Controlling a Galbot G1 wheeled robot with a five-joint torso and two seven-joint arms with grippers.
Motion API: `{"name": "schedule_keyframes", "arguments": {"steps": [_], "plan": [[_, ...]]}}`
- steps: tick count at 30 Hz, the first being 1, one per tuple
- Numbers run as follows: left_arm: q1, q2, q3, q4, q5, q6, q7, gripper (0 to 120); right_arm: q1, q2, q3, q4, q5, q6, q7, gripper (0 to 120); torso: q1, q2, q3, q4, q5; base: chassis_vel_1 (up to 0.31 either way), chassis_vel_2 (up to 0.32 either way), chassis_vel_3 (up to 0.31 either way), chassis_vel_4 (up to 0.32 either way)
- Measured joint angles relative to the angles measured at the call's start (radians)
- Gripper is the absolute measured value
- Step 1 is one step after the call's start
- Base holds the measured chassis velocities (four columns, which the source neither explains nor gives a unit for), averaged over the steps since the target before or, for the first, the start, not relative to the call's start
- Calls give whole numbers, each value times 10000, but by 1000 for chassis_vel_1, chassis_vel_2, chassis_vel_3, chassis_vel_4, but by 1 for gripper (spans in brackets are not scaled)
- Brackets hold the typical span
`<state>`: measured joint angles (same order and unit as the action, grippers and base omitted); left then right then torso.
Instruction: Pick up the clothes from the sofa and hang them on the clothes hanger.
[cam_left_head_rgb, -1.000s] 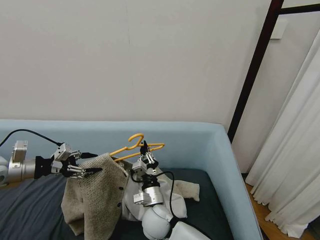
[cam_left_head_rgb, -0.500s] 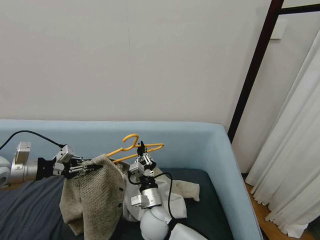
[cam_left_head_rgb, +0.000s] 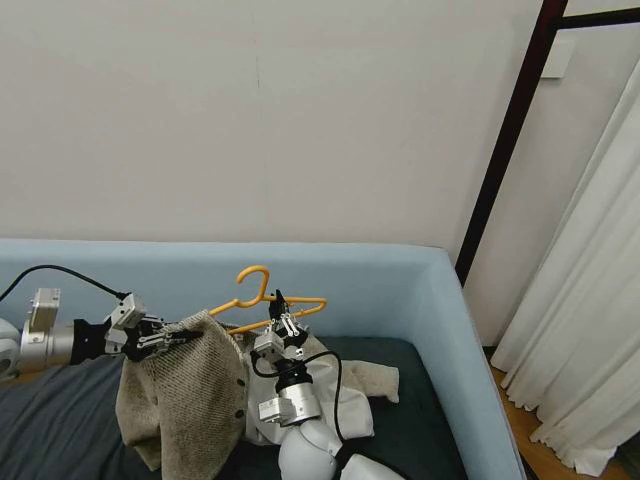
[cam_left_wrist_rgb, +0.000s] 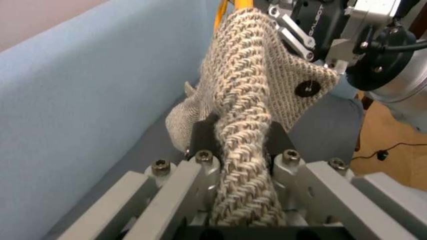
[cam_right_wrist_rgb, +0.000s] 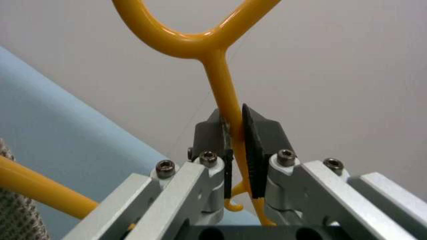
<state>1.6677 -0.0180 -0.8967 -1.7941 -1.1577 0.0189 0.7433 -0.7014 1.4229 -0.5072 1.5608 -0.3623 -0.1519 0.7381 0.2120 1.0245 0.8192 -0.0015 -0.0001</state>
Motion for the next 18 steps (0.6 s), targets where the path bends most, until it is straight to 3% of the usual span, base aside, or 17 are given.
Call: {"name": "schedule_keyframes", "arguments": {"steps": [5,10,12,15,18], "plan": [[-39,-117,-26,7,8,-16,219,8,-10,2,-4,70,389,69,-64,5,0,0,0,0,1,0,0,0,0],[-39,-250,-20,41,100,-37,291,8,-37,-77,-7,221,687,223,-101,19,0,0,0,0,0,0,0,0,0],[-43,-318,-17,83,156,-45,307,8,-89,-158,53,269,737,354,-91,32,0,0,0,0,0,0,0,0,0],[-65,-377,-18,127,171,-48,300,8,-126,-237,114,310,837,653,-78,40,0,0,0,0,1,0,0,0,0],[-101,-504,-24,198,206,-50,240,8,-167,-379,286,432,1135,1474,-94,53,0,0,0,0,1,0,0,0,0]]}}
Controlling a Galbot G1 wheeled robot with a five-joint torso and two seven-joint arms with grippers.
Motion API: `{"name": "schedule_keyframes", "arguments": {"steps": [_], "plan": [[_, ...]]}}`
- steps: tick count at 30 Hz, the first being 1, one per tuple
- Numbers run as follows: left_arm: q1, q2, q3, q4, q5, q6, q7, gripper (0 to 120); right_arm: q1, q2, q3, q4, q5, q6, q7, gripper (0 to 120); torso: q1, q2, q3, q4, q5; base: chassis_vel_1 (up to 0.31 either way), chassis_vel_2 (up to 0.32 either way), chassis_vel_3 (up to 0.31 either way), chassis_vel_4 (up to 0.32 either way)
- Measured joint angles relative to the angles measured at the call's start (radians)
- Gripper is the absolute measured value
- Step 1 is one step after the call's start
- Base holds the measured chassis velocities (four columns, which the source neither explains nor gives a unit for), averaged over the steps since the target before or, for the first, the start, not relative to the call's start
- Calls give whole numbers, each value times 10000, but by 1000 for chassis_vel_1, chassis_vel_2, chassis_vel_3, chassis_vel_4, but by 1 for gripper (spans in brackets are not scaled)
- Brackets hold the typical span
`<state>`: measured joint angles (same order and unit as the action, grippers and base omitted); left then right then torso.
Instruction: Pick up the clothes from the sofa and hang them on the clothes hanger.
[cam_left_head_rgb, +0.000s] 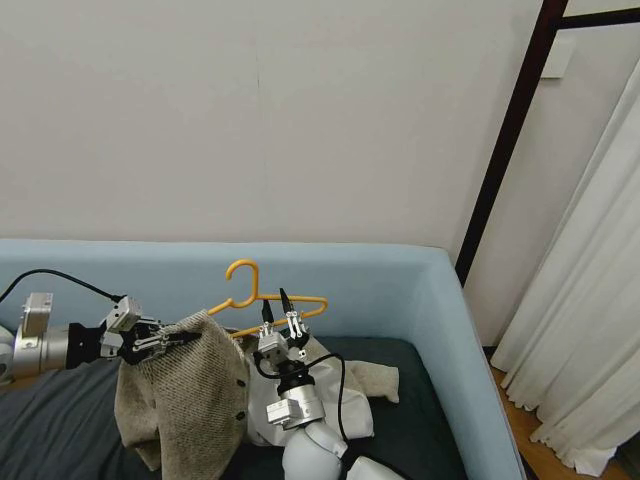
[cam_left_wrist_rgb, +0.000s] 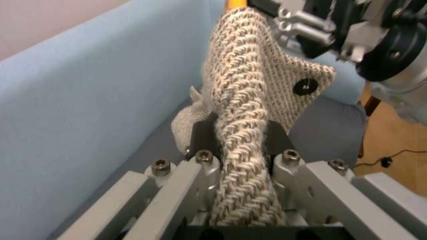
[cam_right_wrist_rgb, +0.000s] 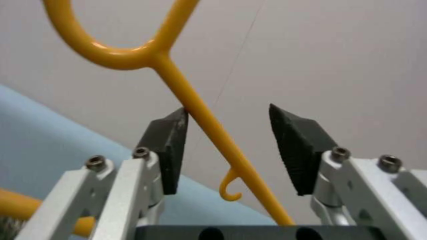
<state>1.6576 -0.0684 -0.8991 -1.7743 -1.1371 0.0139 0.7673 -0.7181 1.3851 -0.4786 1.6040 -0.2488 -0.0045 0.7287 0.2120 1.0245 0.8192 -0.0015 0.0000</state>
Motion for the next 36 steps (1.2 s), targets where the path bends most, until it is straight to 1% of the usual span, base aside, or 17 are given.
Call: {"name": "schedule_keyframes", "arguments": {"steps": [1,2,7,8,12,14,18,21,24,25,26,29,30,32,34,35,36], "plan": [[-5,-40,-3,15,19,-1,-13,8,-15,-55,70,65,140,332,-59,57,0,0,0,0,0,0,0,0,0],[-5,-40,-3,15,19,-1,-13,8,-15,-55,70,65,140,332,-59,57,0,0,0,0,0,0,0,0,0],[-29,-337,-17,133,219,0,-181,8,-189,-490,432,728,1526,2103,-789,81,0,0,0,0,-1,0,0,0,0],[-29,-337,-17,133,219,0,-181,8,-189,-490,432,728,1526,2103,-789,81,0,0,0,0,-1,0,0,0,0],[-108,-412,-98,144,241,7,-253,8,-356,-882,492,1456,3377,2275,-991,97,0,0,-1,0,0,0,0,0,0],[-127,-417,-123,145,241,10,-268,8,-385,-969,492,1598,3844,2185,-921,98,0,0,0,-1,0,0,0,0,0],[-202,-511,-208,135,244,40,-371,8,-632,-1236,666,2140,5919,1429,-45,100,0,0,0,-1,0,0,0,0,0],[-212,-589,-234,127,296,51,-425,8,-782,-1336,833,2399,7060,996,275,100,0,0,0,-1,0,0,0,0,0],[-212,-649,-327,42,327,56,-426,8,-909,-1487,1168,2359,8710,-32,343,100,0,0,-1,-1,1,0,0,0,0],[-212,-649,-327,42,327,56,-426,8,-909,-1487,1168,2359,8710,-32,343,100,0,0,-1,-1,1,0,0,0,0],[-212,-653,-356,15,328,56,-418,8,-890,-1532,1261,2191,9134,-461,287,100,-1,0,-1,0,1,0,0,0,0],[-212,-655,-392,-63,324,56,-392,8,-634,-1741,1629,1629,10988,-2432,-494,100,0,0,0,0,0,0,0,0,0],[-212,-655,-392,-63,324,56,-392,8,-634,-1741,1629,1629,10988,-2432,-494,100,0,0,0,0,0,0,0,0,0],[-212,-641,-394,-76,328,55,-354,8,-474,-1854,1830,1166,11508,-3353,-1412,100,0,0,0,0,1,0,0,0,0],[-211,-646,-394,-74,364,53,-326,8,-272,-1840,1945,574,11424,-3572,-2131,100,0,0,0,-2,-1,0,0,0,0],[-211,-646,-394,-74,364,53,-326,8,-272,-1840,1945,574,11424,-3572,-2131,100,0,0,0,-2,-1,0,0,0,0],[-208,-662,-394,-62,385,49,-312,8,-36,-1676,2011,-5,11318,-3478,-2403,100,0,0,0,-2,-1,0,0,0,0]]}}
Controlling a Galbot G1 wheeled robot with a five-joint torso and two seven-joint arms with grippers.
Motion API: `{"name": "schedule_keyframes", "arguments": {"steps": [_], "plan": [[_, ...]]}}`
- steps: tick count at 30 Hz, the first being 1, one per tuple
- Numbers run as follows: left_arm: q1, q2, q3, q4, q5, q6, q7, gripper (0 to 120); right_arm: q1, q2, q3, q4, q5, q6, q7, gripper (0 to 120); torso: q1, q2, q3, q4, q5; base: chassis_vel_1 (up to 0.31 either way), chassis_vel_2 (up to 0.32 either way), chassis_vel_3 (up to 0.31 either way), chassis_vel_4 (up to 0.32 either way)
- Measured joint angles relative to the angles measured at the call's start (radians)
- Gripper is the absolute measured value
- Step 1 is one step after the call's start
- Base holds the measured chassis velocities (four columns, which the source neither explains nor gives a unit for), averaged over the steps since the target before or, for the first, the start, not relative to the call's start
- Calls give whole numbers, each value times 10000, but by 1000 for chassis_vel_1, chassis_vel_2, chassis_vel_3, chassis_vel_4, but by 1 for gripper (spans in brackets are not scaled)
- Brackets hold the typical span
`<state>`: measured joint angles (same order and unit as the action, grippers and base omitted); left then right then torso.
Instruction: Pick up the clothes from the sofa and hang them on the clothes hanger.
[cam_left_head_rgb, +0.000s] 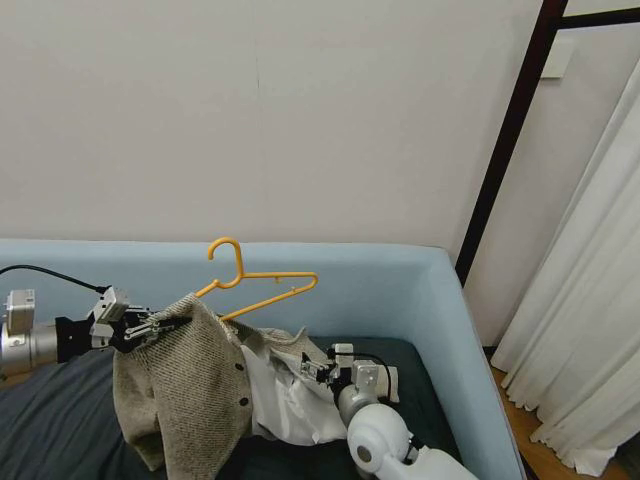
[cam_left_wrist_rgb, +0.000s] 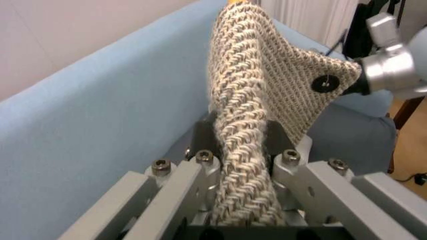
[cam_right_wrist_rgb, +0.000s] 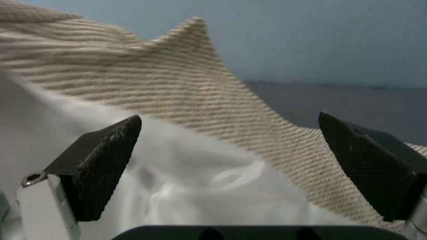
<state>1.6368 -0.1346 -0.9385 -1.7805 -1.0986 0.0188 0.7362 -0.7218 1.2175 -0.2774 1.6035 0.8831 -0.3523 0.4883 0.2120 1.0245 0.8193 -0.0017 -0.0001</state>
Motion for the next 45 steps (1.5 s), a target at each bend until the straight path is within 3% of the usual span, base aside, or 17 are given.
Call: {"name": "schedule_keyframes", "arguments": {"steps": [8,15,17,18,22,33,40,45], "plan": [[21,-11,35,269,151,-66,122,8,996,988,562,-2032,160,422,-1141,100,1,0,1,3,-1,0,0,0,0],[10,-26,30,646,206,-196,210,8,1258,1768,1494,-3922,-1445,474,-4648,100,1,0,1,2,-1,0,0,0,0],[44,-69,59,809,283,-250,215,8,1252,1986,1901,-4775,-2337,885,-6222,100,0,0,0,2,-1,0,0,0,0],[44,-69,59,809,283,-250,215,8,1252,1986,1901,-4775,-2337,885,-6222,100,0,0,0,2,-1,0,0,0,0],[69,-75,93,879,292,-267,213,8,1223,2251,2482,-6077,-3485,1597,-8210,100,1,0,1,2,-1,0,0,0,0],[70,130,26,919,235,-272,216,8,1196,2489,2767,-6482,-3015,2325,-10207,100,1,0,0,2,0,0,0,0,0],[110,165,26,889,272,-272,216,8,1391,2608,2919,-7115,-2637,3319,-12076,86,0,0,0,2,0,0,0,0,0],[140,169,26,895,285,-272,224,8,1903,2872,3312,-8119,-2801,4135,-13710,98,1,-1,0,2,0,0,0,0,0]]}}
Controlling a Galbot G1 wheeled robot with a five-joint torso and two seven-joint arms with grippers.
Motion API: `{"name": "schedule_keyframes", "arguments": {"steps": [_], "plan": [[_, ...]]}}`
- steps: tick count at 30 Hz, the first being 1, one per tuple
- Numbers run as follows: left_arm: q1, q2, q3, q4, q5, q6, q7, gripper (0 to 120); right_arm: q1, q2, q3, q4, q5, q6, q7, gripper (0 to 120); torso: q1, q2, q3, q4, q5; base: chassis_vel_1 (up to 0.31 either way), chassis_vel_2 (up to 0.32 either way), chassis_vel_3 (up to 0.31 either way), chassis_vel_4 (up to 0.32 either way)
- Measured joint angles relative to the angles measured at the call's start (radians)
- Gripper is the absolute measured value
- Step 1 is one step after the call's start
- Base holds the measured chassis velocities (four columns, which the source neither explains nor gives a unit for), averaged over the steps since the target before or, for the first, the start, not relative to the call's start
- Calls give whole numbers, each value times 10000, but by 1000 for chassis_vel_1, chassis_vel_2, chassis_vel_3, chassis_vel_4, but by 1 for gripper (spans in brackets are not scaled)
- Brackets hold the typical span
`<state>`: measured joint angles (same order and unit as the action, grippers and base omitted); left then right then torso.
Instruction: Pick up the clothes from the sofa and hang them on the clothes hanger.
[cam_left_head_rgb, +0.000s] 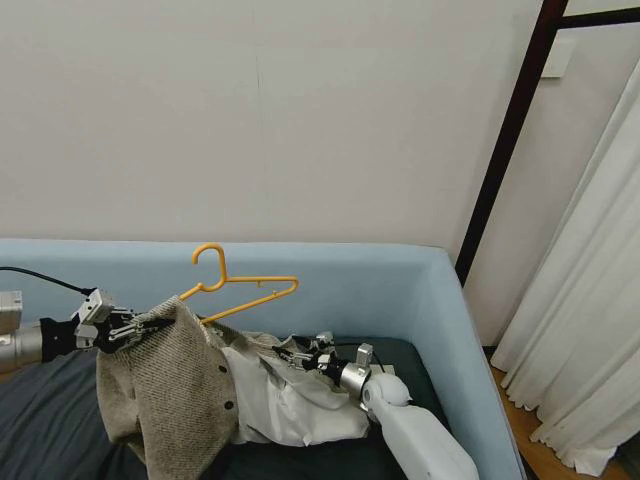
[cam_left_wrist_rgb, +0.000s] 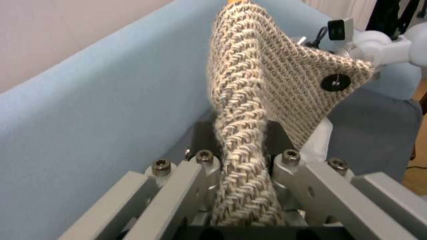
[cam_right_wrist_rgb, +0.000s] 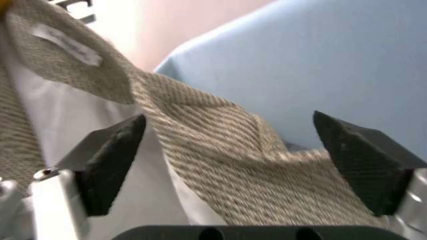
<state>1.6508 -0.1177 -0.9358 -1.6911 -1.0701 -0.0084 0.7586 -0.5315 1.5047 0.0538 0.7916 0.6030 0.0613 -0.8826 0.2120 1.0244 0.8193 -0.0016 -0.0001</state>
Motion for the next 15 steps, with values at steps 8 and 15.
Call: {"name": "schedule_keyframes", "arguments": {"steps": [8,15], "plan": [[35,277,48,125,-8,0,32,8,426,70,27,-242,-1386,1293,879,100,0,0,0,-1,1,0,0,0,0],[35,722,76,338,-229,0,29,8,514,25,334,-140,-3011,2276,-987,100,0,0,0,0,1,0,0,0,0]]}}
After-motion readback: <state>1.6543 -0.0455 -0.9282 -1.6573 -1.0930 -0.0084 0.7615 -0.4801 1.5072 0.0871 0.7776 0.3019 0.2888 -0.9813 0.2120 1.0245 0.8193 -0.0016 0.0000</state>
